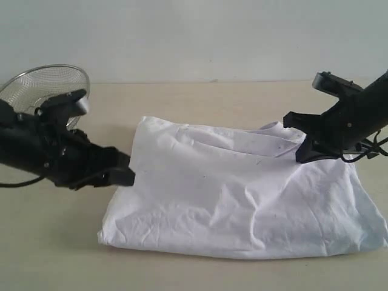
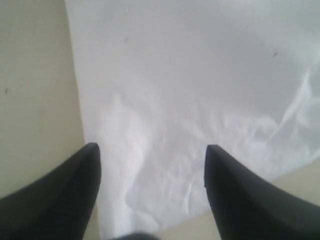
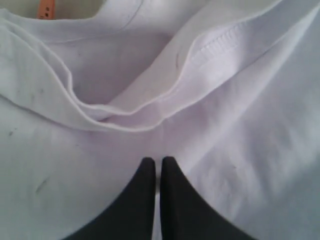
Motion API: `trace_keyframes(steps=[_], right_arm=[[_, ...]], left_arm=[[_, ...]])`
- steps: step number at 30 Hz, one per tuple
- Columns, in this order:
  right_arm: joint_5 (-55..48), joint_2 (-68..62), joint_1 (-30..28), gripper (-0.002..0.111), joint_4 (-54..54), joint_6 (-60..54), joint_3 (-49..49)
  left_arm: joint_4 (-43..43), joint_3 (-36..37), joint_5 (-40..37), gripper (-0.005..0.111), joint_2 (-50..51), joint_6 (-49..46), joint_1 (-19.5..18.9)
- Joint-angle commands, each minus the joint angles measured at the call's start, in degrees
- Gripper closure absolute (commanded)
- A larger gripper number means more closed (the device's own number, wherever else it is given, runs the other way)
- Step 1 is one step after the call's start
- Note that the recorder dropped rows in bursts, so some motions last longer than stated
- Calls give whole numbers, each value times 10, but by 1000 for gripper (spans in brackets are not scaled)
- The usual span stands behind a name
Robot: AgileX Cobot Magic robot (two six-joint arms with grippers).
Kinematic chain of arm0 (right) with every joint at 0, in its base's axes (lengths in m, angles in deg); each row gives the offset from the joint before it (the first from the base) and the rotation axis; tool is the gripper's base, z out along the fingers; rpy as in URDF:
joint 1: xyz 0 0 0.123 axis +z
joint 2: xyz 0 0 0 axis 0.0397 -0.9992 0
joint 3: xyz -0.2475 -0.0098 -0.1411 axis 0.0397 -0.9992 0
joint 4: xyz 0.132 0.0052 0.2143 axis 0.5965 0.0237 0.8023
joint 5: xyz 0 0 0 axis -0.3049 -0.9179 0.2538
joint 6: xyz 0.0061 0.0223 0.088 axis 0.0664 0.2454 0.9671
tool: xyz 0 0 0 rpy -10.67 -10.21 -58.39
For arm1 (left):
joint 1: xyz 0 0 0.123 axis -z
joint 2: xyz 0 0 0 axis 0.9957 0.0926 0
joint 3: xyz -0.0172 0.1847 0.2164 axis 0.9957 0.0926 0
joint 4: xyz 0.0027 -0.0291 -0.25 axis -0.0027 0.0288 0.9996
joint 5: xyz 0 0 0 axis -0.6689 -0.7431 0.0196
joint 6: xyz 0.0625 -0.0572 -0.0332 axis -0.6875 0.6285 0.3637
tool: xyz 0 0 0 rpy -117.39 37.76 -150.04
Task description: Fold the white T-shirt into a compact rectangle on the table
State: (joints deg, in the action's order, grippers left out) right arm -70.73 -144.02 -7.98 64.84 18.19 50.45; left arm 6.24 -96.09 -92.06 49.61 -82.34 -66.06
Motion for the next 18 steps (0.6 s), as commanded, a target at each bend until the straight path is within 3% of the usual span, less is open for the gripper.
trace_keyframes(steps=[1,10,18], right_arm=[[-1,-18,2,108,31,-33,17],[9,-20,2,108,57,-51,47],[48,-33,2,108,60,-59,60]], left_arm=[[1,-59,1,52,13,4,0],[84,-162,-41,58,136,-54,0],[117,-200,-56,58,165,-93,0]])
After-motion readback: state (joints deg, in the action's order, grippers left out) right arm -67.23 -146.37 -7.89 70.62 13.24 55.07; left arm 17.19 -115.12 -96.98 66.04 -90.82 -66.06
